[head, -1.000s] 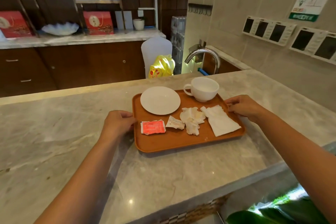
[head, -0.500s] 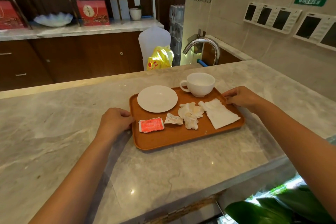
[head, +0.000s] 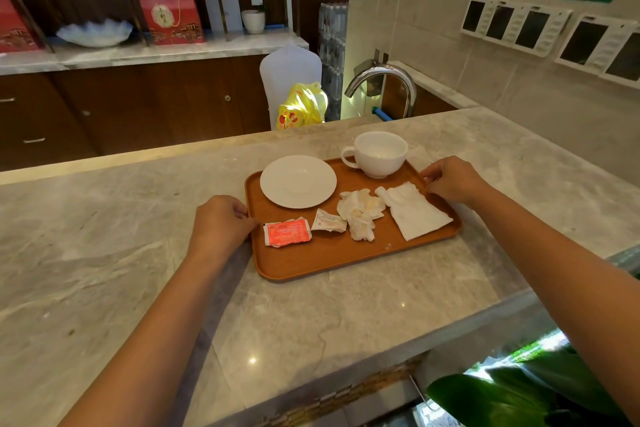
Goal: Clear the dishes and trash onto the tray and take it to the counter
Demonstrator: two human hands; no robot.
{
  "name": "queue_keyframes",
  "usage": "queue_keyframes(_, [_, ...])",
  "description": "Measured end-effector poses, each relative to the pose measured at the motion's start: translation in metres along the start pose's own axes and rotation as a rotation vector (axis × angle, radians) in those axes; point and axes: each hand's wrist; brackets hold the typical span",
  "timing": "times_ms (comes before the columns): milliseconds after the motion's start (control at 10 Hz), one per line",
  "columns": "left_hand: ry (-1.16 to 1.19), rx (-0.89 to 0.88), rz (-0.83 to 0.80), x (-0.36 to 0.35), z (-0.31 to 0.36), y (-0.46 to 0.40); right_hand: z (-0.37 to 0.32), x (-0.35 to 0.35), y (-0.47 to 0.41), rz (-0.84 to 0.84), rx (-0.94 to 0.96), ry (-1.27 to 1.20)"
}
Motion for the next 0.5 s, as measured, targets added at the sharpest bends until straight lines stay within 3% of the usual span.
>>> queue_keyframes(300, [-0.133,0.009,-0.113,0.008,0.008,0.003,0.008,0.011,0.032,0.183,0.051,0.035])
queue_keyframes(400, [-0.282,-0.072,-0.039,0.026,0.014,0.018,0.023,0.022,0.077,0.323,0.212,0.087])
queue_keyframes(500, [-0.163,-0.236,0.093,0.032,0.004,0.053,0.038,0.016,0.125,0.457,0.281,0.056])
Point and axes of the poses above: each hand's wrist, its own y-axis away from the middle knuckle, its own x-axis out of the back of the hand, z = x × y
